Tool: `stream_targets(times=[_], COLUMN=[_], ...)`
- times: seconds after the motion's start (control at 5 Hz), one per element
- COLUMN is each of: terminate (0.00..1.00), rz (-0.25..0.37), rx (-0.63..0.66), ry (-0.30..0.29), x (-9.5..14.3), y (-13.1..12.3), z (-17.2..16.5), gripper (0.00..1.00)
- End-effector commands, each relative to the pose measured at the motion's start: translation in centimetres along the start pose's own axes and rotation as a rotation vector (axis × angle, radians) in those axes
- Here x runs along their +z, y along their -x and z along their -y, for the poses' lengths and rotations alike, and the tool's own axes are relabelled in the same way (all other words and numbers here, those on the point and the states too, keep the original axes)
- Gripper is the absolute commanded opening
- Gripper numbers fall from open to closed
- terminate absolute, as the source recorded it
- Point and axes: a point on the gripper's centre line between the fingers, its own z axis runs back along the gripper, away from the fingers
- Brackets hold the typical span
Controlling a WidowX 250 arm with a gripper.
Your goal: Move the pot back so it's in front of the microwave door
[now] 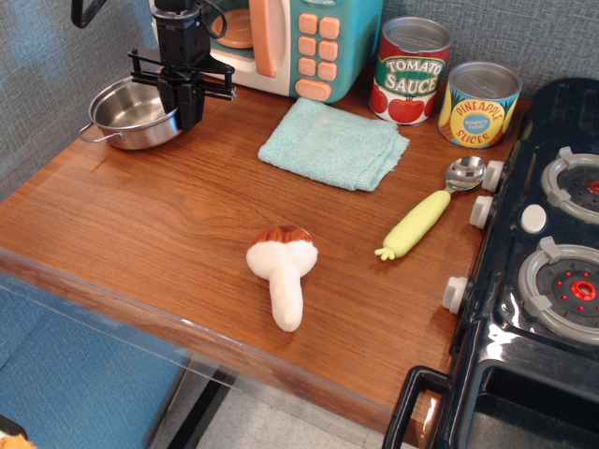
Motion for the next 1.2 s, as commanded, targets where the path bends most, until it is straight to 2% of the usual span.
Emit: stream_targets(times=[0.0,0.2,0.4,0.6,0.8,1.0], terminate=[0.0,0.0,0.0,0.0,0.0,1.0], rz=[0.107,0.211,0.265,0.219,0.219,0.219], rx=[-0.036,-0.092,-0.138,-0.088,-0.088,-0.088], ry=[-0.051,-0.075,-0.083,-0.08,-0.08,-0.08], x=[4.2,7.8,9.2,9.0,9.0,9.0], y=[-1.0,-2.0,-2.0,-2.3,-2.3,-2.3], z=[0.8,2.0,3.3,3.8,3.8,3.8], gripper=[1.0,1.0,1.0,1.0,1.0,1.0])
